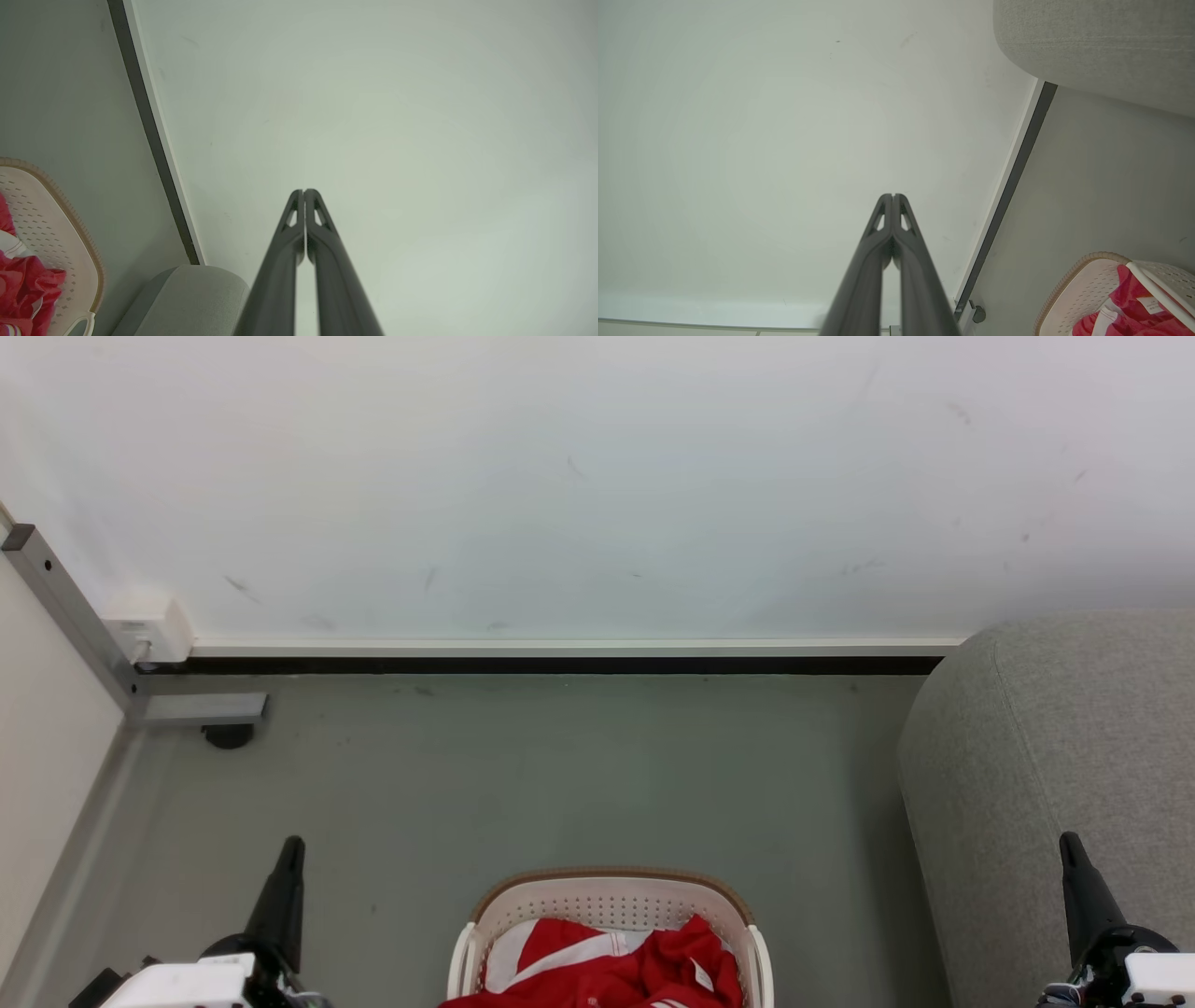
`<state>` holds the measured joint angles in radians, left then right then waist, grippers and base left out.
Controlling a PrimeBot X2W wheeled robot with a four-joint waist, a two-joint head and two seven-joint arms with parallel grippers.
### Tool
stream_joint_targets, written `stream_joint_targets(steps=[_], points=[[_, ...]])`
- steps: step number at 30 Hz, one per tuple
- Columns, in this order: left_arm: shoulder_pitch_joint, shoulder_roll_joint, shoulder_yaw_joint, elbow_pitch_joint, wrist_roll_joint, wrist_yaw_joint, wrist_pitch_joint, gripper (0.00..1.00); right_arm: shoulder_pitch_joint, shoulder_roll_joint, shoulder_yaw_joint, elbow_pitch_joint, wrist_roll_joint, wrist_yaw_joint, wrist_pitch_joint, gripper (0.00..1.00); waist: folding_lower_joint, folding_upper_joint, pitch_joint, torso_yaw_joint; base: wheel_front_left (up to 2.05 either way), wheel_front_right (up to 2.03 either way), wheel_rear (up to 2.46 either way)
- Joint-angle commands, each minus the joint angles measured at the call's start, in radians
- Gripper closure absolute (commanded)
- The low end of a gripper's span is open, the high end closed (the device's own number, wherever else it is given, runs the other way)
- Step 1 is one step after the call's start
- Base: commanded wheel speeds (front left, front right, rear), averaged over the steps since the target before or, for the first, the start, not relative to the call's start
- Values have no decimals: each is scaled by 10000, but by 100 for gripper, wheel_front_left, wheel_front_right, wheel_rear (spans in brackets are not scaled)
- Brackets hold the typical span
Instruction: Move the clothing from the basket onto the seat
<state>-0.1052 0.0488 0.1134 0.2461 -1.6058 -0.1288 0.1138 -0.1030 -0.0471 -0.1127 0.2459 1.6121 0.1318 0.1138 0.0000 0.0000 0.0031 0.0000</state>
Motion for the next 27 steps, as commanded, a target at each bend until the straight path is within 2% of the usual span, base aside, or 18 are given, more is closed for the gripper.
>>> stream_joint_targets(steps=[1, 27], points=[[-84, 27, 22, -26, -136, -45, 35, 100, -121, -65, -29, -34, 18, -23, 34, 100, 0, 0, 0, 0, 0, 0, 0], [-84, 27, 22, -26, -136, -45, 35, 100, -122, -65, -29, -34, 18, -23, 34, 100, 0, 0, 0, 0, 0, 0, 0]])
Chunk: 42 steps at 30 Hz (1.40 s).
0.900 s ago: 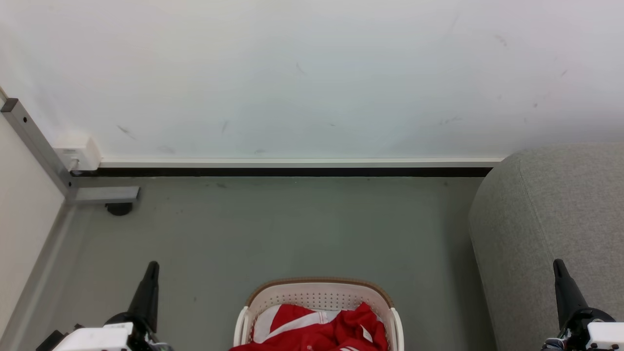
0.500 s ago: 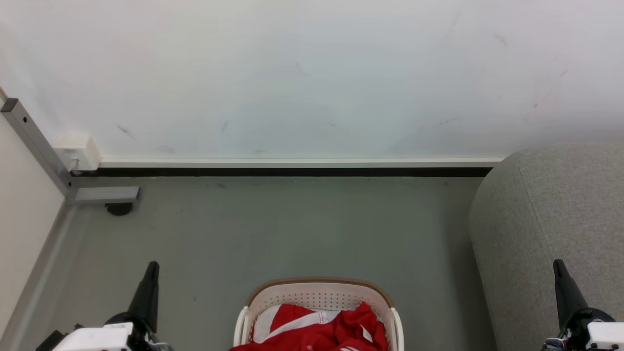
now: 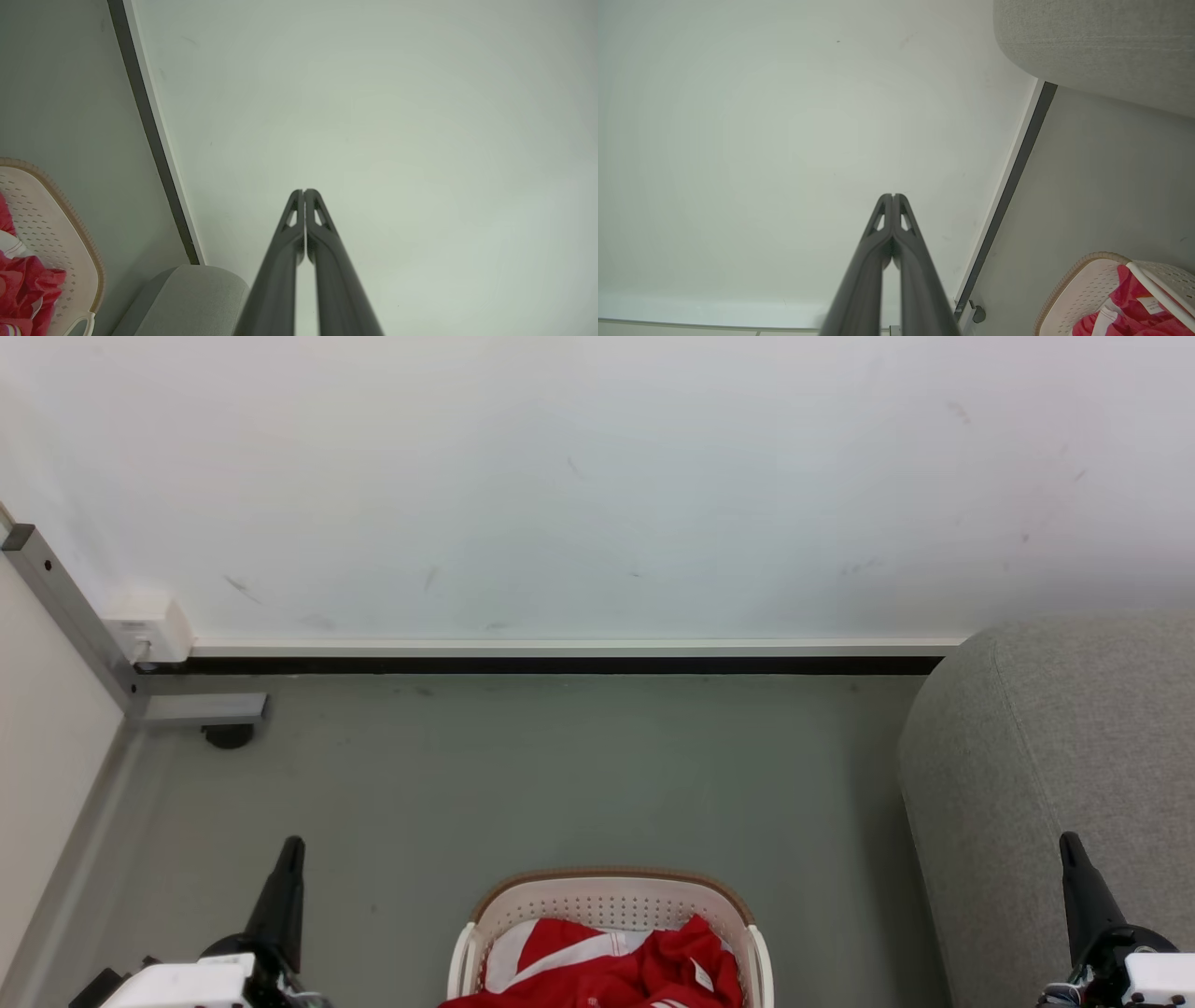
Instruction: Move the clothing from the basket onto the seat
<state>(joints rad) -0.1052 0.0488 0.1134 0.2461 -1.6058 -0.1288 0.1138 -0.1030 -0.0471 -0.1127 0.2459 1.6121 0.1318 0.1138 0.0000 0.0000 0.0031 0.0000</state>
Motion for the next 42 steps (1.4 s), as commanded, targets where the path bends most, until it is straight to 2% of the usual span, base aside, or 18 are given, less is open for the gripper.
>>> stream_joint_targets(steps=[1, 42], points=[[-84, 27, 22, -26, -137, -45, 35, 100, -122, -65, -29, -34, 18, -23, 34, 100, 0, 0, 0, 0, 0, 0, 0], [-85, 27, 22, -26, -137, -45, 34, 100, -122, -65, -29, -32, 18, -23, 33, 100, 0, 0, 0, 0, 0, 0, 0]])
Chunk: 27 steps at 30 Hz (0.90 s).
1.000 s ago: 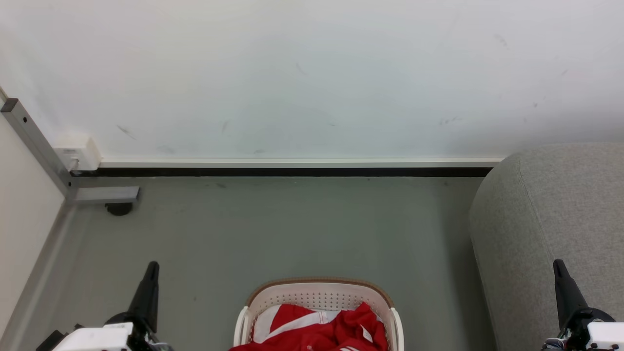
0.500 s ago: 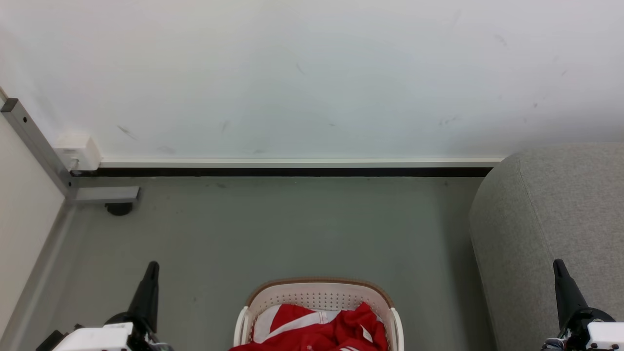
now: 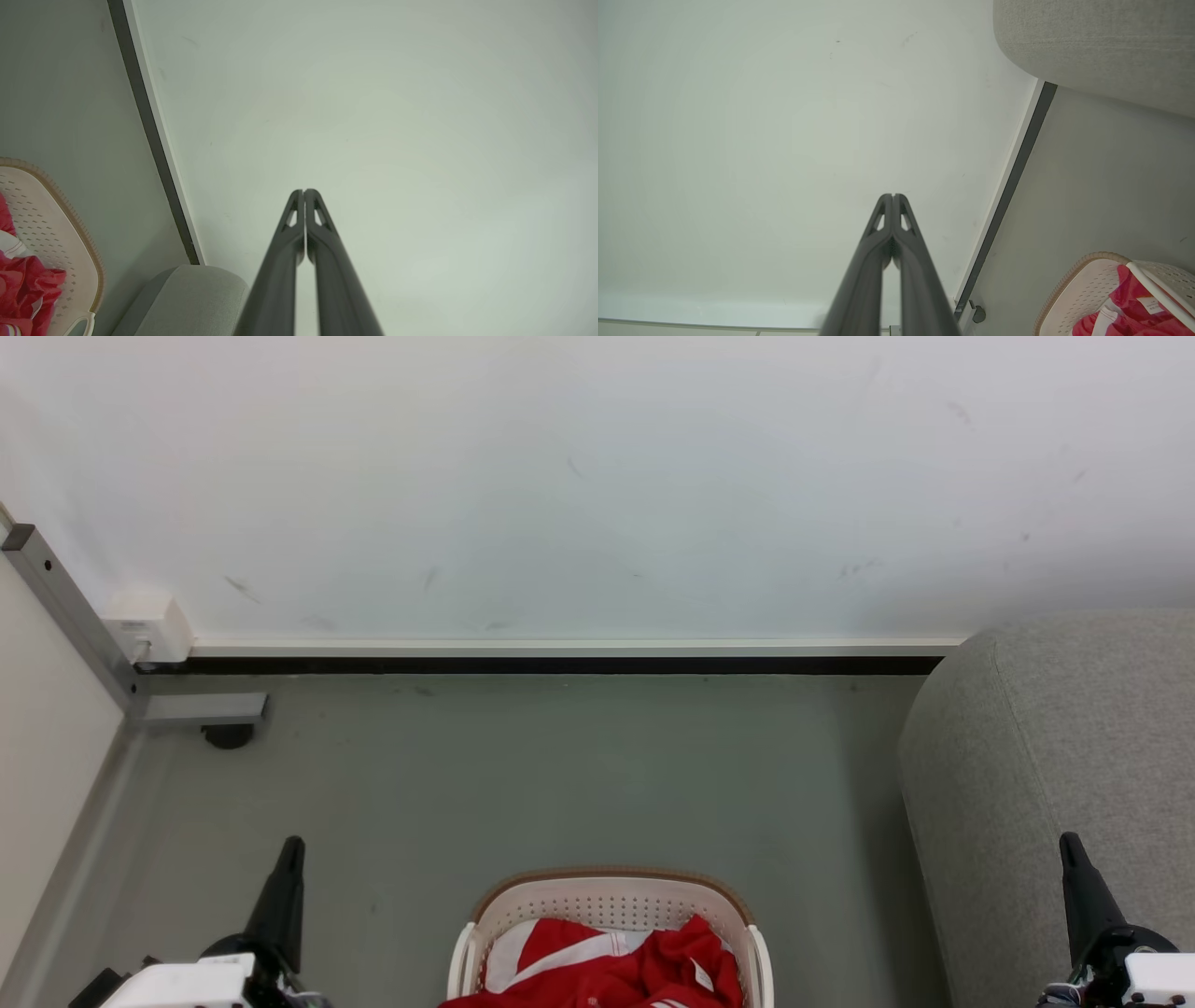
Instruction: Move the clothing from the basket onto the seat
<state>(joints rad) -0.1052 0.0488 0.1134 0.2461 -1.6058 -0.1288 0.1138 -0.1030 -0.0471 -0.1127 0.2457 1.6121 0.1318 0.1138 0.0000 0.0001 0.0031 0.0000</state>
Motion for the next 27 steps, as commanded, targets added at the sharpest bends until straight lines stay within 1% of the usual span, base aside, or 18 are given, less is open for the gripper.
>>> stream_joint_targets(steps=[1, 9, 10, 15, 19, 23, 27], points=[[-85, 27, 22, -26, -137, -45, 34, 100, -122, -65, -29, -30, 18, -23, 33, 100, 0, -1, 0, 0, 0, 0, 0], [-85, 27, 22, -27, -137, -45, 34, 100, -122, -65, -29, -30, 18, -23, 33, 100, 0, -1, 0, 0, 0, 0, 0], [1, 0, 0, 4, 0, 0, -1, 0, 0, 0, 0, 6, 0, 0, -1, 0, 0, -1, 0, 0, 0, 0, 0], [191, -61, -62, 216, 38, 18, -82, 0, 189, 85, 33, 203, -54, 2, -81, 0, 0, -1, 3, 2, 0, 0, 0], [225, -56, -212, 211, 182, 15, -295, 0, 279, 76, 61, 113, -438, 1, -292, 0, 0, -1, 7, 6, 0, 0, 0], [251, -49, -255, 235, 649, 12, -495, 0, 364, 66, 85, -73, -1242, 0, -492, 0, 0, -1, 14, 7, 0, 0, 0], [281, -42, -206, 169, 1602, 9, -682, 0, 445, 25, 168, -319, -2357, -1, -681, 0, 0, -1, 23, 8, 0, 0, 0]])
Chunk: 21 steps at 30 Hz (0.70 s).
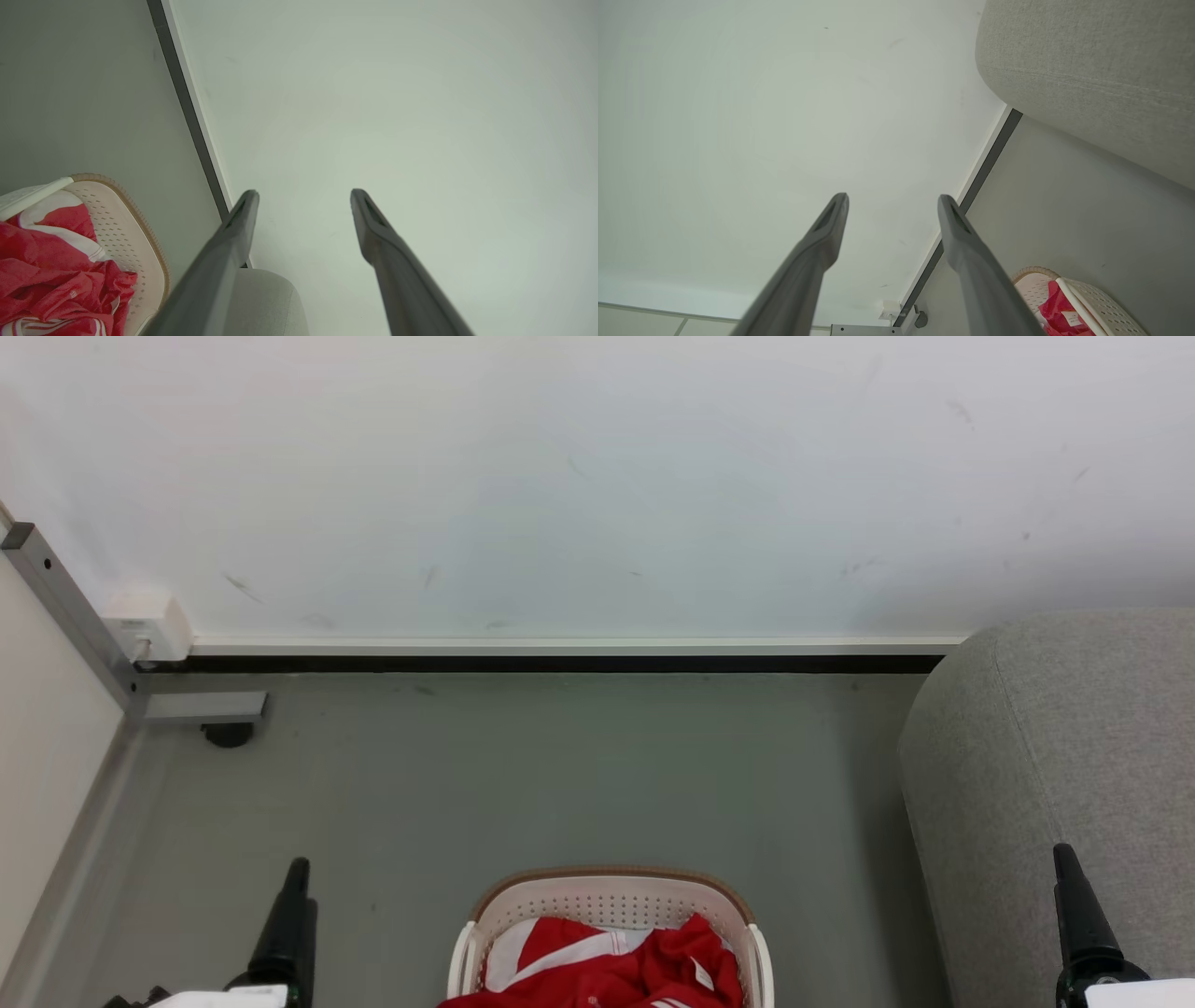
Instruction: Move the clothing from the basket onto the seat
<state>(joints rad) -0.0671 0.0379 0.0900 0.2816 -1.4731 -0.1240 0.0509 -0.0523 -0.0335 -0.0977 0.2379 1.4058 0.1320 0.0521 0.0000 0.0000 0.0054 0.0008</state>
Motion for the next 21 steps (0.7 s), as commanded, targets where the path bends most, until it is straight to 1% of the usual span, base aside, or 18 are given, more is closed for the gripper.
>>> stream_joint_targets(steps=[1, 9, 21], points=[[-86, 68, 55, -215, 505, -39, -102, 0, -41, -116, 49, -291, -552, -3, -110, 0, 0, 0, 3, -1, 0, 0, 0], [87, 78, -5, -508, 2368, -21, -453, 0, 70, -245, 344, -464, -2303, -4, -462, 0, 0, 0, 16, -23, 0, 0, 0], [271, 93, -166, -705, 4207, 58, -925, 0, 233, -349, 556, -607, -4326, -7, -933, 0, 0, 0, 3, 26, 0, 0, 0]])
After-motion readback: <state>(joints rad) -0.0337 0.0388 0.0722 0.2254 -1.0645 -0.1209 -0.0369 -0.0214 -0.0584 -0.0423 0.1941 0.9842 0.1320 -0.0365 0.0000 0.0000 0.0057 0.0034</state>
